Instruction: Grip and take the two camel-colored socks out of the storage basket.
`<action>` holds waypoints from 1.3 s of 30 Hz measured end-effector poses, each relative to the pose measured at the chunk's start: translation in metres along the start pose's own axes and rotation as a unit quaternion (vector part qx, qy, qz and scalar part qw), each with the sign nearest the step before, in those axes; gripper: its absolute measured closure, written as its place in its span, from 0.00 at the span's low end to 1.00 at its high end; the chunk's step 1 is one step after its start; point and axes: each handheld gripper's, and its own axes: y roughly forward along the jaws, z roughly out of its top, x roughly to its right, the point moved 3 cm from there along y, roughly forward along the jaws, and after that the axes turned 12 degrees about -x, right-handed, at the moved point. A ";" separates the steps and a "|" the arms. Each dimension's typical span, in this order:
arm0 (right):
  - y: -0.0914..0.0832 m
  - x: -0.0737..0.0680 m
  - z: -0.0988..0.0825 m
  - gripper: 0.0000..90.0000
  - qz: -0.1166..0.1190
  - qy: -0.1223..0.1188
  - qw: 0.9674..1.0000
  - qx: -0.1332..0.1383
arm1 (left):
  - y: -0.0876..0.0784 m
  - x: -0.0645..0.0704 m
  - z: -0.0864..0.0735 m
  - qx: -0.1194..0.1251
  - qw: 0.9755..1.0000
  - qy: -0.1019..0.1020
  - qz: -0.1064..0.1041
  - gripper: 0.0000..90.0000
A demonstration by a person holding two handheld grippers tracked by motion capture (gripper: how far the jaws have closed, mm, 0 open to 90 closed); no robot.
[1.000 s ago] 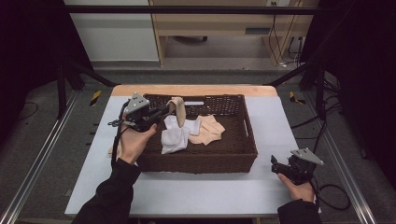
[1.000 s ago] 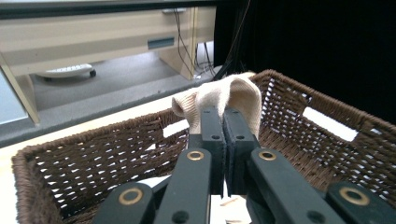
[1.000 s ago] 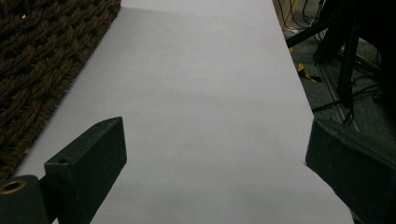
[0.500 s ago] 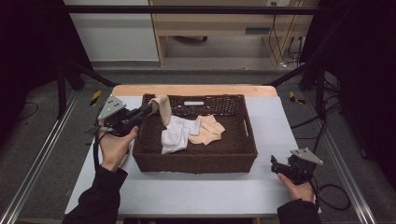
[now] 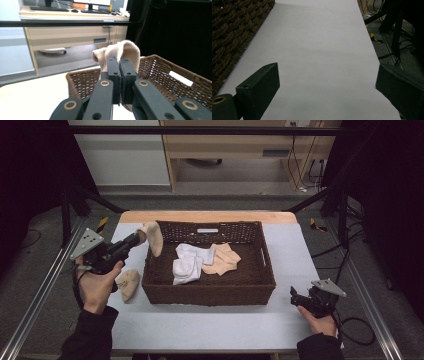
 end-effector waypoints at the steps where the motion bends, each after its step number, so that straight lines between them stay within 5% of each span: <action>1: 0.000 0.000 0.000 0.06 0.000 0.001 1.000 0.000 | -0.002 -0.002 -0.001 0.000 1.000 -0.003 0.002 0.97; 21: -0.003 0.000 -0.002 0.06 0.005 -0.003 1.000 0.007 | -0.031 -0.041 -0.024 -0.005 0.998 -0.036 0.047 0.97; 39: -0.005 -0.001 -0.001 0.06 0.012 -0.001 1.000 0.015 | -0.020 -0.060 -0.073 -0.080 0.993 -0.056 0.071 0.97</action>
